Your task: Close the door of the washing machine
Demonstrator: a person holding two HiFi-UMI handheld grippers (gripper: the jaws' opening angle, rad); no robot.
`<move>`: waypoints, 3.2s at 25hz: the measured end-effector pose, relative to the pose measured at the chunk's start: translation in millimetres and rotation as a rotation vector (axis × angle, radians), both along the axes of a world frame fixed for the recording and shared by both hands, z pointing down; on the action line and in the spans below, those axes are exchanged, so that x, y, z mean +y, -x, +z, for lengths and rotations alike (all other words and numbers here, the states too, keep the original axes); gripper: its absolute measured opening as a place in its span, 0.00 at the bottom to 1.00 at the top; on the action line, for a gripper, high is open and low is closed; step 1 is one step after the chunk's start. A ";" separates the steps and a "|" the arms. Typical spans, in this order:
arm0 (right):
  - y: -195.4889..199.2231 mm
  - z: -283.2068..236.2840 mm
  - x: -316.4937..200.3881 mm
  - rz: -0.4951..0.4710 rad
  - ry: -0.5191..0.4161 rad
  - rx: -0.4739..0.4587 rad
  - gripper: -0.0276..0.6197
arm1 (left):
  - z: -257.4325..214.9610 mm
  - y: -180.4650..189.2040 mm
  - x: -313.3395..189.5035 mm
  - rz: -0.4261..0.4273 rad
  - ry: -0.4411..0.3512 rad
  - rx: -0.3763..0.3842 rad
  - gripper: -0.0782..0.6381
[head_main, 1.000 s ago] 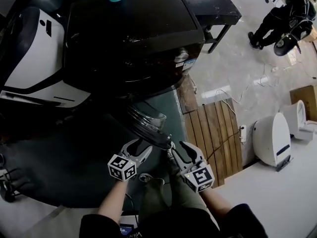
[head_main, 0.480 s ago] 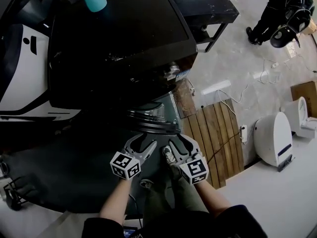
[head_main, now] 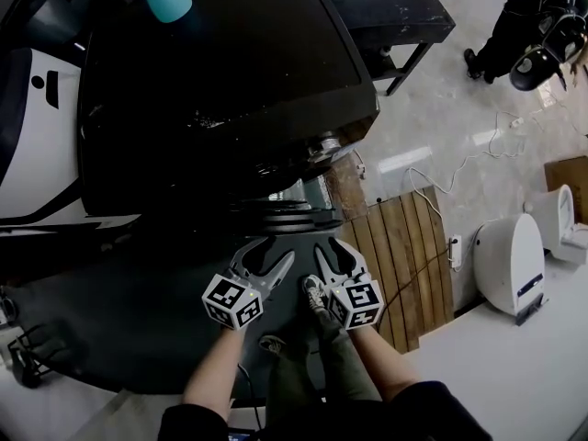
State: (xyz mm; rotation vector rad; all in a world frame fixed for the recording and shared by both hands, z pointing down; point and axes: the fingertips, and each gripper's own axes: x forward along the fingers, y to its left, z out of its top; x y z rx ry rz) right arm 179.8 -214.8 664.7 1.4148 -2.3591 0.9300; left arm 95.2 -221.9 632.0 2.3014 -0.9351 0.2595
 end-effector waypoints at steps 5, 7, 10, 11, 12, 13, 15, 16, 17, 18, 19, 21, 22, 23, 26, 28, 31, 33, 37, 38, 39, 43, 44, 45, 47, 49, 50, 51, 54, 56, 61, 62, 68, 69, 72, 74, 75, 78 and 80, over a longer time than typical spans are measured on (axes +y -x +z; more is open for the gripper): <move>3.6 21.9 -24.8 0.073 0.028 -0.033 0.23 | 0.3 0.6 -18.1 -0.030 -0.026 -0.001 0.41; 5.7 27.2 -35.3 0.096 0.030 -0.047 0.23 | 0.4 0.9 -23.7 -0.040 -0.032 0.002 0.41; 8.0 29.3 -50.7 0.120 0.023 -0.067 0.23 | 0.8 2.9 -30.4 -0.050 -0.040 0.006 0.41; 8.5 28.7 -55.4 0.127 0.020 -0.073 0.23 | 0.7 3.6 -32.0 -0.053 -0.044 0.007 0.41; 8.5 28.5 -59.7 0.135 0.019 -0.079 0.23 | 0.5 5.0 -33.6 -0.059 -0.049 0.007 0.41; 8.1 29.1 -63.4 0.144 0.018 -0.082 0.23 | -0.1 7.9 -35.4 -0.073 -0.060 0.002 0.41; 7.7 30.0 -69.6 0.156 0.012 -0.090 0.24 | -1.9 19.3 -38.6 -0.127 -0.098 -0.028 0.40; 8.0 29.4 -73.1 0.158 0.006 -0.094 0.23 | -2.3 26.9 -39.8 -0.161 -0.119 -0.053 0.36; 8.4 28.5 -77.3 0.158 0.000 -0.096 0.23 | -1.9 35.0 -41.0 -0.194 -0.135 -0.080 0.33; 8.9 27.7 -82.1 0.156 -0.007 -0.096 0.23 | -1.0 43.4 -42.3 -0.223 -0.144 -0.103 0.31; 9.6 27.2 -87.2 0.153 -0.012 -0.097 0.23 | 0.0 52.0 -43.9 -0.250 -0.150 -0.121 0.30; 11.3 26.7 -97.5 0.151 -0.018 -0.098 0.22 | 1.1 67.8 -48.0 -0.293 -0.160 -0.150 0.27; 11.7 26.8 -102.5 0.152 -0.021 -0.098 0.22 | 1.9 74.2 -50.3 -0.308 -0.165 -0.165 0.23; 11.8 27.2 -107.0 0.153 -0.024 -0.098 0.22 | 3.3 79.6 -52.6 -0.318 -0.167 -0.181 0.18; 13.3 28.4 -115.4 0.151 -0.033 -0.101 0.22 | 7.9 94.2 -59.1 -0.350 -0.162 -0.222 0.14; 15.4 27.8 -117.0 0.149 -0.042 -0.102 0.20 | 10.1 104.0 -64.2 -0.379 -0.157 -0.241 0.13; 17.8 24.5 -119.1 0.157 -0.055 -0.102 0.19 | 12.5 112.7 -69.8 -0.403 -0.150 -0.257 0.12; 19.3 23.4 -120.5 0.161 -0.060 -0.103 0.18 | 13.2 113.4 -70.7 -0.398 -0.153 -0.262 0.12; 19.5 23.1 -121.5 0.161 -0.069 -0.066 0.18 | 13.1 112.9 -71.6 -0.374 -0.163 -0.304 0.12; 19.9 24.2 -120.8 0.157 -0.071 -0.067 0.17 | 13.3 112.8 -71.6 -0.373 -0.162 -0.306 0.12; 20.3 25.5 -120.3 0.155 -0.072 -0.074 0.17 | 13.9 112.7 -71.8 -0.374 -0.159 -0.300 0.12; 21.1 27.0 -121.9 0.153 -0.080 -0.080 0.17 | 21.3 108.9 -73.8 -0.344 -0.149 -0.286 0.12; 21.6 27.3 -122.5 0.155 -0.079 -0.082 0.17 | 23.3 107.8 -74.3 -0.333 -0.147 -0.288 0.12; 22.3 27.5 -123.7 0.160 -0.075 -0.084 0.17 | 24.6 107.2 -75.1 -0.325 -0.145 -0.290 0.12; 23.8 27.6 -127.6 0.170 -0.074 -0.078 0.15 | 26.1 106.3 -77.6 -0.316 -0.138 -0.289 0.12; 23.8 27.9 -128.5 0.173 -0.087 -0.061 0.14 | 27.2 104.2 -78.9 -0.308 -0.134 -0.281 0.12; 23.6 28.1 -128.0 0.173 -0.091 -0.060 0.14 | 27.4 103.7 -78.7 -0.304 -0.134 -0.277 0.12; 23.6 28.2 -127.9 0.171 -0.093 -0.061 0.14 | 27.5 103.9 -78.6 -0.302 -0.136 -0.276 0.12; 24.5 29.0 -128.0 0.156 -0.090 -0.059 0.14 | 27.6 105.1 -78.7 -0.303 -0.138 -0.282 0.12; 24.1 30.1 -127.3 0.146 -0.088 -0.058 0.15 | 28.2 105.1 -78.5 -0.313 -0.135 -0.276 0.12; 22.8 29.3 -128.2 0.142 -0.100 -0.062 0.15 | 26.3 103.6 -78.4 -0.331 -0.141 -0.261 0.12; 22.5 28.4 -127.7 0.138 -0.097 -0.055 0.14 | 23.6 101.9 -77.4 -0.328 -0.147 -0.257 0.12; 15.0 3.1 -105.7 0.142 -0.124 -0.024 0.09 | -1.7 95.2 -53.3 -0.315 -0.176 -0.232 0.12; 13.4 -3.5 -99.3 0.145 -0.132 -0.019 0.07 | -7.0 94.8 -47.0 -0.314 -0.182 -0.225 0.12; 9.0 -25.0 -79.4 0.156 -0.155 0.002 0.05 | -24.8 93.8 -27.4 -0.302 -0.205 -0.212 0.12; 5.6 -42.4 -65.0 0.168 -0.179 0.015 0.05 | -38.2 92.6 -13.0 -0.289 -0.223 -0.207 0.12; 3.9 -51.7 -57.0 0.175 -0.188 0.022 0.05 | -45.2 92.4 -5.1 -0.283 -0.232 -0.204 0.12; 3.8 -77.2 -28.5 0.184 -0.210 0.035 0.04 | -64.8 96.2 22.1 -0.274 -0.245 -0.203 0.12; 7.3 -93.3 -8.2 0.185 -0.226 0.034 0.04 | -77.8 102.1 41.7 -0.270 -0.251 -0.203 0.12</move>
